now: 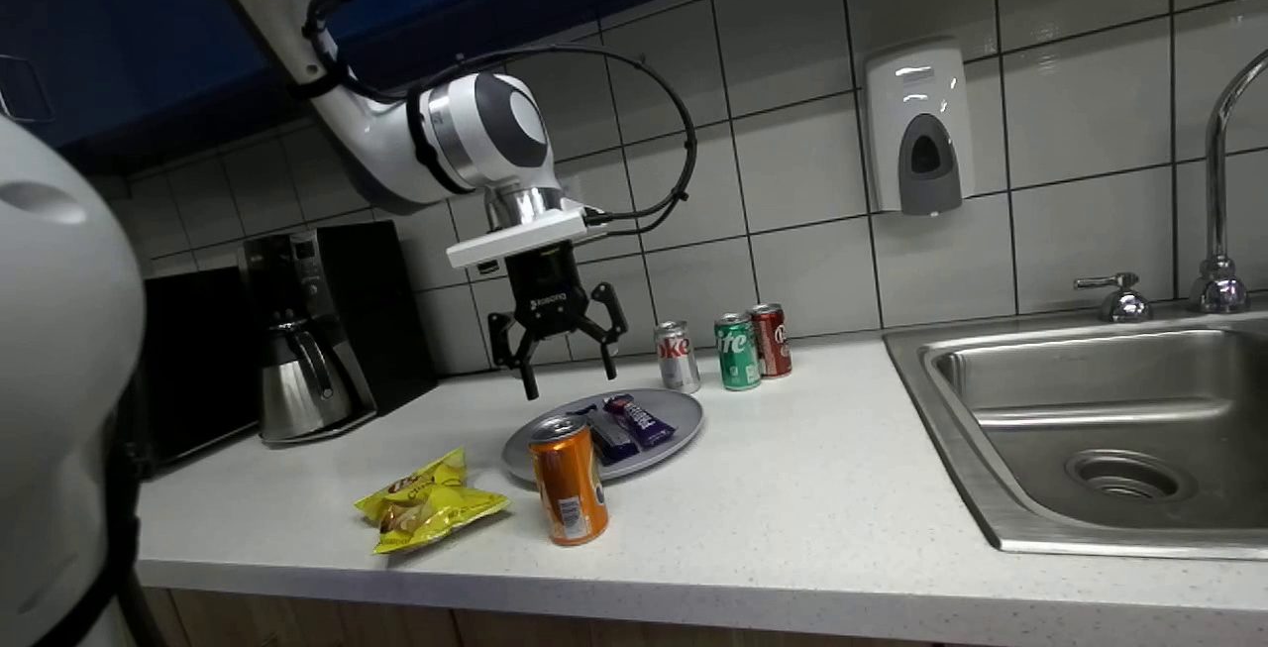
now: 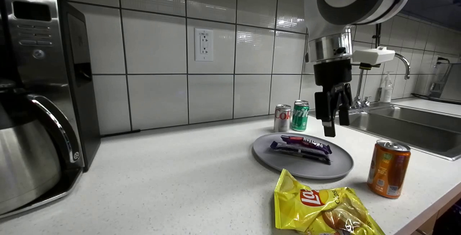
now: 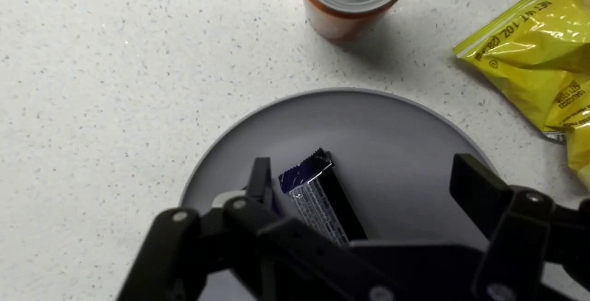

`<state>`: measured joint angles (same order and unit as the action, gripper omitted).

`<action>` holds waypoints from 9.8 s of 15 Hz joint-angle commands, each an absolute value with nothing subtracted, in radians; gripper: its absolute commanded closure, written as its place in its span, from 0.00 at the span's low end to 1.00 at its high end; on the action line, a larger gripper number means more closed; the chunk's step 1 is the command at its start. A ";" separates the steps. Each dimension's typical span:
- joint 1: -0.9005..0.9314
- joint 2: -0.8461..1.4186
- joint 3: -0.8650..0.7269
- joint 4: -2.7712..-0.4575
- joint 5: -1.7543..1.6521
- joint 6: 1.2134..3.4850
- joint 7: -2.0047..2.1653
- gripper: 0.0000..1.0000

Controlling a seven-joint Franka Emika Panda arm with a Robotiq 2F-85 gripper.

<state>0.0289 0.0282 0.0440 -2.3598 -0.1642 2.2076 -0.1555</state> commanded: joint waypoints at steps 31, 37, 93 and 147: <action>0.031 0.207 0.057 -2.267 -0.239 2.366 -0.460 0.00; 0.030 0.245 0.063 -2.263 -0.267 2.460 -0.462 0.00; 0.018 0.269 0.139 -2.156 -0.117 2.352 -0.556 0.92; 0.173 0.350 0.151 -1.981 -0.160 2.109 -0.300 0.00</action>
<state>0.1930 0.4439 0.1553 -1.8846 -0.1307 2.1143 -0.2997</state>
